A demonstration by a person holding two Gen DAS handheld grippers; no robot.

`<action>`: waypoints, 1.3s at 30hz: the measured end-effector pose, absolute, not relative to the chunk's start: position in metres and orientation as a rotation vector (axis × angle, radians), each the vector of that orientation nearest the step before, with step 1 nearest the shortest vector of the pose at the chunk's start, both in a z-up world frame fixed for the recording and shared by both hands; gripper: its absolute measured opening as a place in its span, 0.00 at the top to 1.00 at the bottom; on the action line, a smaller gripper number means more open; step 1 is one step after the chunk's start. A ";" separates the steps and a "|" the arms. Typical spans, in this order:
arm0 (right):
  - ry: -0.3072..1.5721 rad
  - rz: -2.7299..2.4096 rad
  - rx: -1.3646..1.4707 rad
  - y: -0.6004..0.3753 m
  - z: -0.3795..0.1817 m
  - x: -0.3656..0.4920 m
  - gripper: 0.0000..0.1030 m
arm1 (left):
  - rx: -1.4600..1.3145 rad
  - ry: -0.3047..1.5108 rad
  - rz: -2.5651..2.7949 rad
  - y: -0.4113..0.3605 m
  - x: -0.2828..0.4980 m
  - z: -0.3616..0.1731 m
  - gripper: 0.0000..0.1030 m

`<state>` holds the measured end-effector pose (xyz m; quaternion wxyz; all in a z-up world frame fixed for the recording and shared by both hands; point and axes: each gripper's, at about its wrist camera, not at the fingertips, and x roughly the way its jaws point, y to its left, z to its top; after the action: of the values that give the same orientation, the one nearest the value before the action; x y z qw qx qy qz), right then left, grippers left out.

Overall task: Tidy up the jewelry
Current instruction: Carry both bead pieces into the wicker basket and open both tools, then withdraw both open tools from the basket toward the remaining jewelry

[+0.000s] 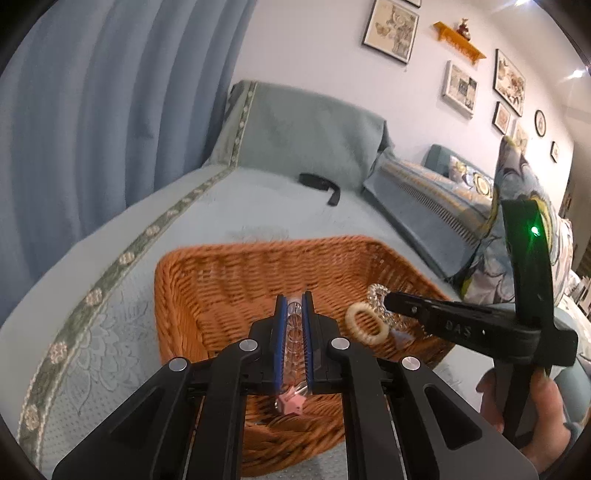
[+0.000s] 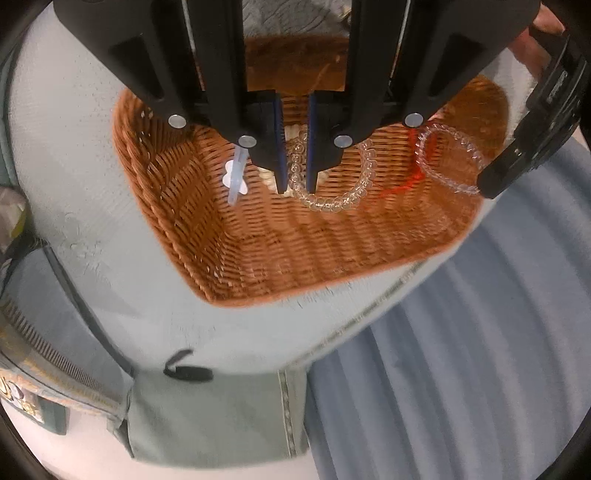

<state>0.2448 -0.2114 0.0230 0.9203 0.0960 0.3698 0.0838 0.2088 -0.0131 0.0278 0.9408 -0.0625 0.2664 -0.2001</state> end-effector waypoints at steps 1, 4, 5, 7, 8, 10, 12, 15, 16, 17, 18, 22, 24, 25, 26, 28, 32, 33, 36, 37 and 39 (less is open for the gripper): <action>0.769 0.166 0.182 -0.210 0.021 0.249 0.92 | -0.129 0.549 -0.406 -0.013 0.210 0.025 0.94; 0.792 0.154 0.155 -0.207 0.015 0.254 0.92 | -0.130 0.565 -0.400 -0.010 0.214 0.019 0.94; 0.797 0.151 0.153 -0.207 0.014 0.255 0.92 | -0.132 0.567 -0.400 -0.010 0.215 0.019 0.94; 0.804 0.145 0.155 -0.206 0.010 0.255 0.92 | -0.132 0.569 -0.398 -0.010 0.215 0.018 0.94; 0.808 0.144 0.158 -0.206 0.009 0.257 0.92 | -0.132 0.569 -0.398 -0.010 0.215 0.018 0.94; 0.805 0.141 0.150 -0.205 0.009 0.257 0.92 | -0.126 0.569 -0.395 -0.010 0.214 0.018 0.94; 0.800 0.144 0.144 -0.204 0.010 0.257 0.92 | -0.121 0.570 -0.394 -0.011 0.214 0.017 0.94; 0.800 0.145 0.147 -0.205 0.011 0.257 0.91 | -0.122 0.573 -0.394 -0.010 0.213 0.016 0.86; 0.797 0.148 0.151 -0.206 0.012 0.256 0.91 | -0.127 0.573 -0.396 -0.009 0.212 0.017 0.79; 0.793 0.147 0.152 -0.206 0.013 0.255 0.90 | -0.136 0.565 -0.399 -0.008 0.211 0.018 0.63; 0.788 0.144 0.152 -0.207 0.014 0.254 0.88 | -0.147 0.546 -0.397 -0.005 0.208 0.021 0.56; 0.762 0.152 0.156 -0.210 0.022 0.248 0.78 | -0.186 0.507 -0.412 0.004 0.200 0.028 0.56; 0.746 0.164 0.157 -0.210 0.026 0.245 0.78 | -0.200 0.491 -0.412 0.008 0.197 0.031 0.55; 0.736 0.166 0.158 -0.211 0.029 0.241 0.77 | -0.205 0.485 -0.412 0.009 0.195 0.033 0.55; 0.725 0.168 0.160 -0.212 0.032 0.237 0.77 | -0.209 0.476 -0.414 0.010 0.192 0.034 0.55; 0.705 0.177 0.165 -0.214 0.037 0.229 0.77 | -0.207 0.457 -0.415 0.010 0.187 0.040 0.55; 0.666 0.185 0.164 -0.220 0.045 0.207 0.68 | -0.202 0.421 -0.422 0.009 0.172 0.050 0.54; 0.658 0.187 0.166 -0.222 0.046 0.204 0.60 | -0.203 0.414 -0.424 0.010 0.168 0.052 0.54; 0.631 0.199 0.183 -0.228 0.050 0.185 0.57 | -0.208 0.393 -0.428 0.014 0.152 0.057 0.54; 0.627 0.211 0.191 -0.231 0.050 0.177 0.57 | -0.208 0.390 -0.427 0.015 0.146 0.058 0.54; 0.624 0.221 0.202 -0.235 0.049 0.165 0.57 | -0.208 0.382 -0.420 0.020 0.132 0.059 0.54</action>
<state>0.1646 -0.2346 0.0490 0.9407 0.0992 0.3057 0.1084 0.1321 0.0203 0.0591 0.9546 -0.1026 0.1880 -0.2068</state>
